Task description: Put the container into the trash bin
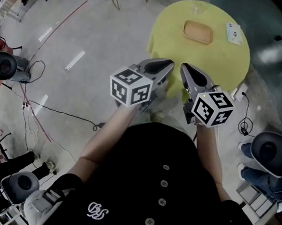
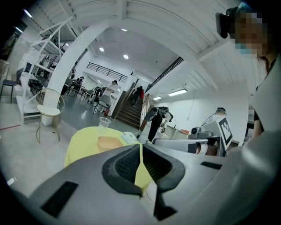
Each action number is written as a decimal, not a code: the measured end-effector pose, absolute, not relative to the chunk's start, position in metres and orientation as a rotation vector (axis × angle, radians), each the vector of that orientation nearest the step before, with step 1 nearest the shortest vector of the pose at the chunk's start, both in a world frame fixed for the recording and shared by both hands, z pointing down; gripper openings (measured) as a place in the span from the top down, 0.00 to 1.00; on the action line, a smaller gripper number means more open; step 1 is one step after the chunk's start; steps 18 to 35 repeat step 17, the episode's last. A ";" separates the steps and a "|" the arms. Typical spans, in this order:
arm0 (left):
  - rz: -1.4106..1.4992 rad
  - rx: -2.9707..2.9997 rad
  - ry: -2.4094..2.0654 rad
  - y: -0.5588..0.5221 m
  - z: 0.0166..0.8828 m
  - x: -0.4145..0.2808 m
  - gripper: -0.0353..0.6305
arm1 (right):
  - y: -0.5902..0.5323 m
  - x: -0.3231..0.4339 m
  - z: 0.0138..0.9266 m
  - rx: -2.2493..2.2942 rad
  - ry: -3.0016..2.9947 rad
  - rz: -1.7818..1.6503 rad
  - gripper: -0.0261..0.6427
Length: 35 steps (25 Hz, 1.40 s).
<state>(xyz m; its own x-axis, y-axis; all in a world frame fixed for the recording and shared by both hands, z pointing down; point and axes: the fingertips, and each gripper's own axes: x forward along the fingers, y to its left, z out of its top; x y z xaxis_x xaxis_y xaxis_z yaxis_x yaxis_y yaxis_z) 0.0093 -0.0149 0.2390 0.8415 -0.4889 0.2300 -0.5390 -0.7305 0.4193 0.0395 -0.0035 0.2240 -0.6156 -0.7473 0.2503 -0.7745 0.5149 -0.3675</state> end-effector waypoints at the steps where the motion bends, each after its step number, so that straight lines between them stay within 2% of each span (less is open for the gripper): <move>1: 0.138 2.537 -0.755 -0.016 0.239 0.008 0.91 | -0.004 0.039 0.224 1.345 -2.681 0.699 0.96; 35: 0.129 2.506 -0.752 -0.017 0.249 0.011 0.91 | -0.002 0.044 0.232 1.330 -2.619 0.647 0.96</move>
